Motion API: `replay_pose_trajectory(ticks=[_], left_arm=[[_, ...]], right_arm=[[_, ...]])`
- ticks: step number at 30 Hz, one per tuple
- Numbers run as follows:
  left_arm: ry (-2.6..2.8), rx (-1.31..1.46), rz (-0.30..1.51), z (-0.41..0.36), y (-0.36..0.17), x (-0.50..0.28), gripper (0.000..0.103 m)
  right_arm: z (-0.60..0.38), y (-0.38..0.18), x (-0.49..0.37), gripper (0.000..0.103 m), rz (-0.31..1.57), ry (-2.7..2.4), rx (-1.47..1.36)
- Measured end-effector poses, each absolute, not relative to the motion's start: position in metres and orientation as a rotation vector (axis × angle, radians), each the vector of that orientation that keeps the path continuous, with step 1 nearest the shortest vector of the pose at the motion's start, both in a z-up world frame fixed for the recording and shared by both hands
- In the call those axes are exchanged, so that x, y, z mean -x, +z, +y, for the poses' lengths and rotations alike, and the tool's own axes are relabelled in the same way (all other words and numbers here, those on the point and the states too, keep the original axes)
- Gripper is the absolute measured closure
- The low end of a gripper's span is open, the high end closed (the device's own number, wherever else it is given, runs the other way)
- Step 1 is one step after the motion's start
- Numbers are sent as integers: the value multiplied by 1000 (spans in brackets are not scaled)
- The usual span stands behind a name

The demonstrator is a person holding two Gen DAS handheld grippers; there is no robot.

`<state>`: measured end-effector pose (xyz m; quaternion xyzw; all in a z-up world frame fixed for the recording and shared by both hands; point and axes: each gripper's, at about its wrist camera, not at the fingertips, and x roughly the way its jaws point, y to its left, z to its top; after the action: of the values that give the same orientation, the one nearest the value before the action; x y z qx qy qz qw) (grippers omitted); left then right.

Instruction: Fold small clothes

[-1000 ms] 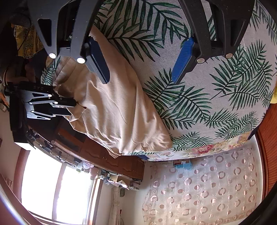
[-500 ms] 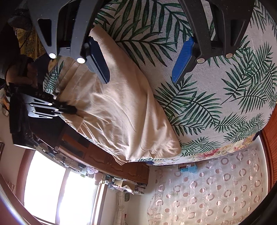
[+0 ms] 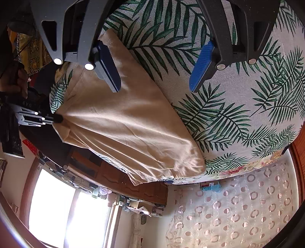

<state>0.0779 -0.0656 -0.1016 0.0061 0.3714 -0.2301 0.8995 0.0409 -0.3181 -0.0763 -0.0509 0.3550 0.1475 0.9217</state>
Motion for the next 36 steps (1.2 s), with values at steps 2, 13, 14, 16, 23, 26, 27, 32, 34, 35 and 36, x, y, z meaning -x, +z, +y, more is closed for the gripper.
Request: replay_pose_trajectory(ticks=[2,13,14,16,23,26,27,32,34,35,36], left_arm=[[-477,-10,768,-65,-101,-78,28],[-522,-24,772,-75,-103,-74,28],[-529,-23,774,-76,-104,-73,32],[-551,-10,781,-75,-105,-73,45],[-590,-5,831,-79,-114,-72,76],[-592,-18,848,-81,-120,-73,96],[-595,-24,845,-81,-120,-72,98],[-602,-17,803,-68,-102,-63,98],[-602,-15,800,-65,-98,-62,98],[-602,-15,799,-65,-98,-62,98],[-600,-17,800,-65,-98,-61,98]], right_arm=[[-315,-79,-37,96,738,293,130],[-311,-54,-35,73,622,245,120],[-308,-54,-36,72,616,244,130],[-308,-58,-38,61,608,235,150],[-315,-73,-64,52,658,223,135],[-317,-80,-76,52,703,247,108],[-317,-83,-78,52,714,252,102],[-319,-77,-71,52,697,254,99],[-321,-76,-69,52,697,266,97],[-322,-77,-71,52,700,273,97],[-323,-79,-71,52,709,277,94]])
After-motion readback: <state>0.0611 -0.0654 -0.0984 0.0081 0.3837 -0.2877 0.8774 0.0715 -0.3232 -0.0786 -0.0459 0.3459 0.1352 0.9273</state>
